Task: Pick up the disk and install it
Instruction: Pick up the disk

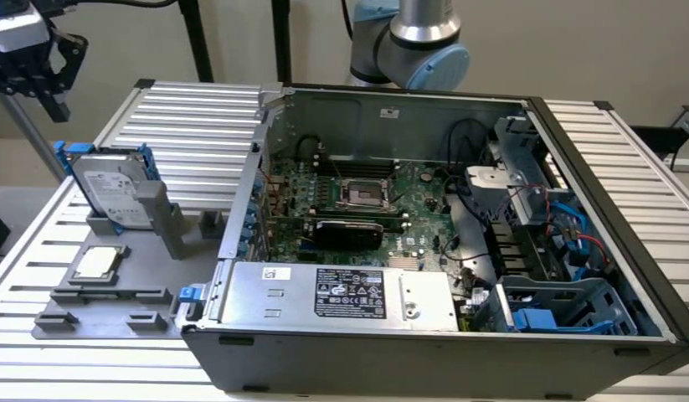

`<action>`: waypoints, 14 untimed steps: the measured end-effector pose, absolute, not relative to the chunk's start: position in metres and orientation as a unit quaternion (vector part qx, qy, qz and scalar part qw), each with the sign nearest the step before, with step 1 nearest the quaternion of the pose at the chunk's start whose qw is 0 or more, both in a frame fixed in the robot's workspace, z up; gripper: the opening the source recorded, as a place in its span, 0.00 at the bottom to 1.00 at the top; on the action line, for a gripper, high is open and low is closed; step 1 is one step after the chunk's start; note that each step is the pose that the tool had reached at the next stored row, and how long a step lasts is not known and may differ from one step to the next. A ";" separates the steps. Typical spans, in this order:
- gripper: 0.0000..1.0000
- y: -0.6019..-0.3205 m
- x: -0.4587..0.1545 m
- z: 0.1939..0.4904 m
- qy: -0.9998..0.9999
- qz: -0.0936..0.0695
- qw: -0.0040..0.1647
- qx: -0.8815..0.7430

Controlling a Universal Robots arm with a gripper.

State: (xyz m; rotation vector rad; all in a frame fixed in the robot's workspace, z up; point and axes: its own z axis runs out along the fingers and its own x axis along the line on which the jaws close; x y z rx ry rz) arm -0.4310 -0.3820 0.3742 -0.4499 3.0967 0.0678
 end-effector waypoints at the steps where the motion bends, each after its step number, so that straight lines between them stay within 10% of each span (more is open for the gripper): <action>1: 0.11 -0.382 -0.431 0.374 0.988 0.022 0.006 -0.153; 14: 0.11 -0.382 -0.431 0.369 0.954 0.022 0.002 -0.298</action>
